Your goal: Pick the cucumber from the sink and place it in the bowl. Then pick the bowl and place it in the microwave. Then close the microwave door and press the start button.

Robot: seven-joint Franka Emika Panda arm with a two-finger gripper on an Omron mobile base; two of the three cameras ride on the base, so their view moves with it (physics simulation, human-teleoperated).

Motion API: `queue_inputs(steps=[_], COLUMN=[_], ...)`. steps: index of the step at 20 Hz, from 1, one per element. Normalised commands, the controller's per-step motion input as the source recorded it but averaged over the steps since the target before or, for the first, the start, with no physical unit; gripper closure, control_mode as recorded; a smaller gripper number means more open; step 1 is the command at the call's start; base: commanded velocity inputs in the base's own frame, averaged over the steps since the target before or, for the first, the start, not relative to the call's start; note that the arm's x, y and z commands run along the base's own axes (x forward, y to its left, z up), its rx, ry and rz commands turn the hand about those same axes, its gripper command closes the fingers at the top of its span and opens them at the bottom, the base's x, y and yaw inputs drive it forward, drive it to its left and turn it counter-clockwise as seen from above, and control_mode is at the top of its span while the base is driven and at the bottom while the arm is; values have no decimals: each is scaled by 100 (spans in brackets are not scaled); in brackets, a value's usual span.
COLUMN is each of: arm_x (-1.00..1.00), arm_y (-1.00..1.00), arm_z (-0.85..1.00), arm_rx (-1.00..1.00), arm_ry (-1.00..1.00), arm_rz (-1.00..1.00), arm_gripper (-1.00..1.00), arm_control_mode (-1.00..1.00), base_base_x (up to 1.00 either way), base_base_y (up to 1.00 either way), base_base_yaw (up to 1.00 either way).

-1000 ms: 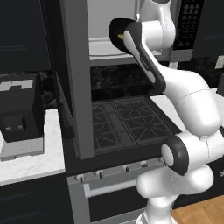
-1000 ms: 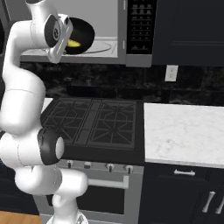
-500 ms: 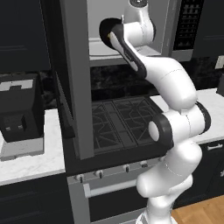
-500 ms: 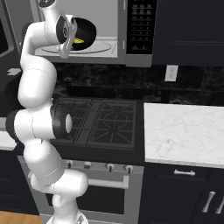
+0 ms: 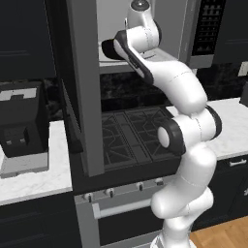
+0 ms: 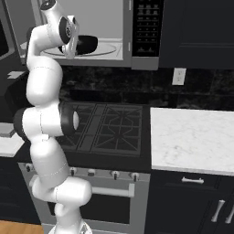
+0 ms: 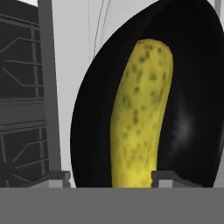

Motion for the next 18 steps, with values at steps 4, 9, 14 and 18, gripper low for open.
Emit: queue_inputs(steps=[4, 9, 14, 18], arm_x=[12, 6, -100, -100], arm_y=[0, 0, 0, 0], arm_z=[-2, -7, 0, -29], arm_rx=[-5, -1, 4, 0], arm_ry=[-10, -13, -17, -15], arm_rz=[4, 5, 10, 12], arm_gripper=[-100, -100, -100, -100], arm_control_mode=[-100, -100, -100, -100], base_base_x=[0, 0, 0, 0], base_base_y=[0, 0, 0, 0], base_base_yaw=[0, 0, 0, 0])
